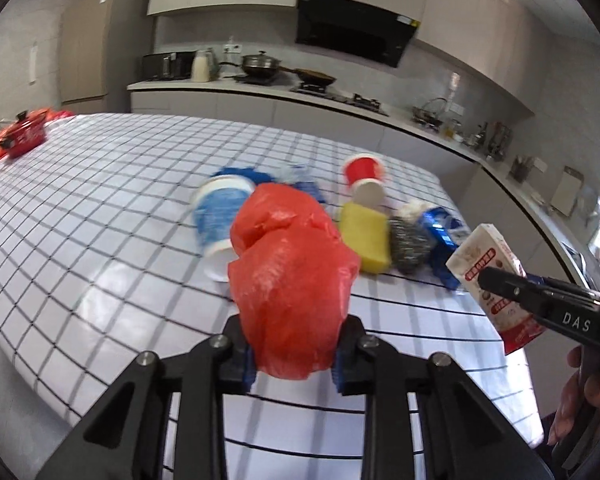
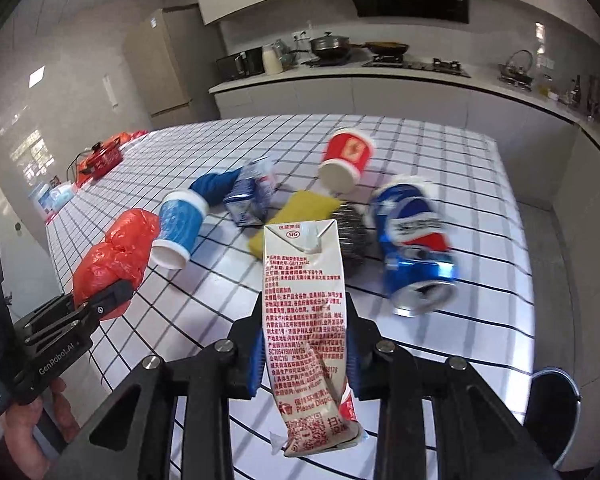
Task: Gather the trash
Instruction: 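Carry the milk carton and red bag over the bin and release both, then move both open tools back from the bin toward the table, then grasp the Pepsi can with the right tool while the left tool grasps the blue-white paper cup, then carry the Pepsi can and blue-white paper cup over the black bin, then open both tools to drop the can and cup into the bin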
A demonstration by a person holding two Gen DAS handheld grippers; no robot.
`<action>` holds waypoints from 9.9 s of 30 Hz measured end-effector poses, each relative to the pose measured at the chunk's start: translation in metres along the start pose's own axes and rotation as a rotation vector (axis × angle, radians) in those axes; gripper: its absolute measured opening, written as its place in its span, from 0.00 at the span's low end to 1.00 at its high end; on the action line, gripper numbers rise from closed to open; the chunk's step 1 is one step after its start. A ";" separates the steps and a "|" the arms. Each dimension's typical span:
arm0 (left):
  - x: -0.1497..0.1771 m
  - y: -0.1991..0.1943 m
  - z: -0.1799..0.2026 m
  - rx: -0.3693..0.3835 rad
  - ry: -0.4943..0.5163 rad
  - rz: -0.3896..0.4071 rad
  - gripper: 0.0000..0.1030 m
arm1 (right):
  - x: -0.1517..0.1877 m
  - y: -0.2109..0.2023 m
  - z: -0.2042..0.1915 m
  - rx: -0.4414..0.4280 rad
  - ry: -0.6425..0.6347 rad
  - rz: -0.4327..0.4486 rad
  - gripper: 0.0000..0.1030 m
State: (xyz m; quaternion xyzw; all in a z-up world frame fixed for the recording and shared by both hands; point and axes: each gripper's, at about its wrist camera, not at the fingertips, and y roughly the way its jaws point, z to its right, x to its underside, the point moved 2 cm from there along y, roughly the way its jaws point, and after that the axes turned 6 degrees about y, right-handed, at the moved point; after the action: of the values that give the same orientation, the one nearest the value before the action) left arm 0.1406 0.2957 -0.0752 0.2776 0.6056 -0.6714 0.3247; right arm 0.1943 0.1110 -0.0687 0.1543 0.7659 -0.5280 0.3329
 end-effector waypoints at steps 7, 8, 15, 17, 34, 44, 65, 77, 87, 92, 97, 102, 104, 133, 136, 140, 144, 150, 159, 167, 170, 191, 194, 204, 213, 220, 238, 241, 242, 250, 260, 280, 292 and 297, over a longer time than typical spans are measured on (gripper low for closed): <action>-0.001 0.003 0.068 0.092 0.076 0.000 0.28 | 0.011 -0.053 0.064 0.069 0.072 0.053 0.33; -0.001 0.004 0.078 0.105 0.086 -0.001 0.28 | 0.013 -0.060 0.072 0.079 0.083 0.057 0.33; 0.006 0.005 0.159 0.211 0.174 -0.012 0.28 | 0.036 -0.116 0.148 0.172 0.177 0.094 0.33; 0.007 0.005 0.182 0.240 0.196 -0.017 0.28 | 0.044 -0.132 0.169 0.199 0.203 0.101 0.33; 0.051 0.037 0.370 0.411 0.360 -0.137 0.28 | 0.123 -0.211 0.328 0.309 0.313 0.059 0.33; 0.084 0.070 0.418 0.374 0.371 -0.220 0.28 | 0.143 -0.171 0.381 0.231 0.267 -0.052 0.33; 0.136 0.142 0.436 0.353 0.344 -0.389 0.28 | 0.157 -0.056 0.440 0.044 0.145 -0.259 0.33; 0.138 0.129 0.438 0.214 0.275 -0.328 0.88 | 0.156 -0.047 0.476 0.112 0.213 -0.223 1.00; 0.129 0.120 0.431 0.201 0.281 -0.296 0.88 | 0.138 -0.066 0.465 0.140 0.200 -0.164 1.00; 0.121 0.108 0.430 0.179 0.302 -0.273 0.88 | 0.133 -0.089 0.457 0.173 0.193 -0.138 1.00; 0.106 0.087 0.425 0.164 0.294 -0.226 0.88 | 0.126 -0.114 0.446 0.183 0.199 -0.089 1.00; 0.094 0.067 0.420 0.157 0.286 -0.184 0.88 | 0.120 -0.135 0.431 0.185 0.184 -0.054 1.00; 0.089 0.057 0.417 0.153 0.284 -0.163 0.88 | 0.118 -0.145 0.423 0.183 0.177 -0.040 1.00; 0.064 -0.044 0.235 -0.132 0.046 -0.010 0.88 | 0.069 -0.166 0.238 -0.018 -0.015 0.119 1.00; 0.065 -0.051 0.203 -0.165 0.004 0.004 0.88 | 0.061 -0.153 0.211 -0.010 -0.049 0.092 1.00; 0.061 -0.053 0.163 -0.211 -0.035 0.013 0.88 | 0.050 -0.132 0.181 -0.008 -0.056 0.053 1.00; 0.054 -0.049 0.121 -0.240 -0.072 0.015 0.88 | 0.036 -0.111 0.149 0.007 -0.071 0.046 1.00; 0.038 -0.040 0.075 -0.263 -0.098 0.027 0.98 | 0.011 -0.075 0.108 0.024 -0.091 0.028 1.00; 0.013 0.000 0.017 -0.246 -0.103 -0.004 1.00 | -0.016 -0.009 0.069 0.071 -0.116 -0.035 1.00; -0.009 0.046 -0.016 -0.192 -0.130 -0.048 0.99 | -0.036 0.043 0.058 0.121 -0.112 -0.074 1.00; -0.016 0.062 -0.024 -0.173 -0.129 -0.063 0.97 | -0.041 0.058 0.059 0.138 -0.108 -0.087 1.00; -0.032 0.112 -0.055 -0.100 -0.121 -0.141 0.57 | -0.054 0.111 0.069 0.152 -0.044 -0.158 0.60; -0.031 0.101 -0.054 -0.108 -0.109 -0.116 0.57 | -0.053 0.107 0.070 0.139 -0.033 -0.143 0.59; -0.032 0.060 -0.028 -0.095 -0.086 -0.068 0.57 | -0.052 0.069 0.065 0.094 -0.028 -0.096 0.59; -0.034 0.043 0.018 -0.052 -0.048 -0.042 0.57 | -0.044 0.019 0.070 0.082 -0.033 -0.042 0.59; -0.031 0.035 0.059 -0.013 -0.003 -0.036 0.57 | -0.031 -0.015 0.090 0.092 -0.011 -0.016 0.59; -0.009 0.001 0.190 0.152 0.142 -0.018 0.57 | 0.023 -0.127 0.167 0.170 0.073 0.046 0.59; -0.007 -0.002 0.211 0.181 0.166 -0.018 0.57 | 0.036 -0.146 0.185 0.196 0.095 0.052 0.59; -0.006 -0.003 0.218 0.190 0.175 -0.019 0.57 | 0.039 -0.151 0.190 0.203 0.101 0.054 0.59; 0.007 -0.009 0.275 0.265 0.236 -0.031 0.57 | 0.062 -0.188 0.228 0.251 0.137 0.063 0.59; 0.034 -0.001 0.336 0.332 0.290 -0.086 0.57 | 0.097 -0.212 0.286 0.287 0.168 0.029 0.59; 0.085 0.062 0.418 0.352 0.368 -0.209 0.57 | 0.139 -0.163 0.377 0.167 0.054 -0.129 0.59; 0.114 0.129 0.414 0.222 0.226 -0.331 0.90 | 0.162 -0.066 0.434 0.169 -0.076 -0.268 1.00; 0.119 0.122 0.410 0.179 0.231 -0.320 0.90 | 0.168 -0.073 0.457 0.204 -0.058 -0.254 1.00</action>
State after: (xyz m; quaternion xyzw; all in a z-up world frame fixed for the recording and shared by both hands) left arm 0.1679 -0.1303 -0.1973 0.2808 0.6130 -0.7292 0.1163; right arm 0.1871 -0.3542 -0.2310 0.0741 0.7118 -0.6450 0.2680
